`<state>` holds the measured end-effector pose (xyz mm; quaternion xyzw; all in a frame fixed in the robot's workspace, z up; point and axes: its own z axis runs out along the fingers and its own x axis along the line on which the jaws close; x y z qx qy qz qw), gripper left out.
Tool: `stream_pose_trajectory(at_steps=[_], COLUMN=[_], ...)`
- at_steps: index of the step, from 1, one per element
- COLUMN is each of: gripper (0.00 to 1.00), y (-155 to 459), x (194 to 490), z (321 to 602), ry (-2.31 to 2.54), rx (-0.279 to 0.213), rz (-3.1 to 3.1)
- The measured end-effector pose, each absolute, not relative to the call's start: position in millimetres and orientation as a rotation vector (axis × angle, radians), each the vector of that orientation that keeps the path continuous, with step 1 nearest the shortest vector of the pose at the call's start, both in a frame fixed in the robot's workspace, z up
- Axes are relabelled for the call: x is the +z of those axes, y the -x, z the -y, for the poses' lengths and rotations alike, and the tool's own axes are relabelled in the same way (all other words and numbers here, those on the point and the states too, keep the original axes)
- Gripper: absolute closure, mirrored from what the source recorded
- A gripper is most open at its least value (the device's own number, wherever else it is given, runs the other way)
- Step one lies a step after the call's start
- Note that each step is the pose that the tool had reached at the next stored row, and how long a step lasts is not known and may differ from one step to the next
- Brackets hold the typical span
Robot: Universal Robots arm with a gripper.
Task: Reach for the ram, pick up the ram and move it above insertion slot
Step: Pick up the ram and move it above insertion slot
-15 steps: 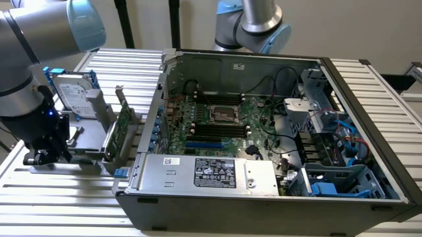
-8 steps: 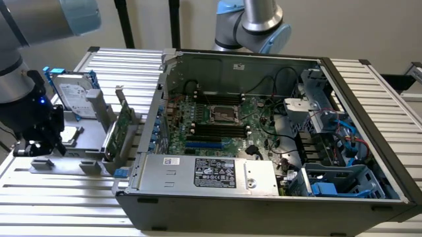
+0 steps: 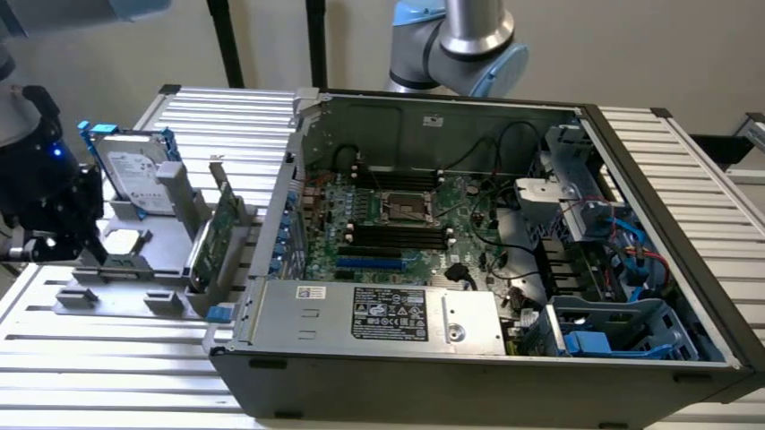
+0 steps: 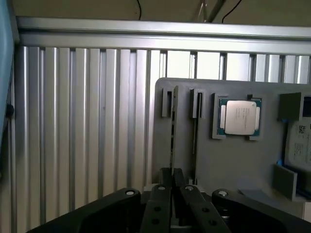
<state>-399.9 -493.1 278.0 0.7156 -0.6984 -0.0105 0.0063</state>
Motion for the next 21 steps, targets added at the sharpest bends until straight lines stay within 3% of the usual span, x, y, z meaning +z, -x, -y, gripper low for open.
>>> stream_pose_trajectory(at_steps=[21], gripper=[0.86], y=[351.5], x=[371.4], z=[494.1], ry=[-2.287], rx=[-0.068], rz=[2.168])
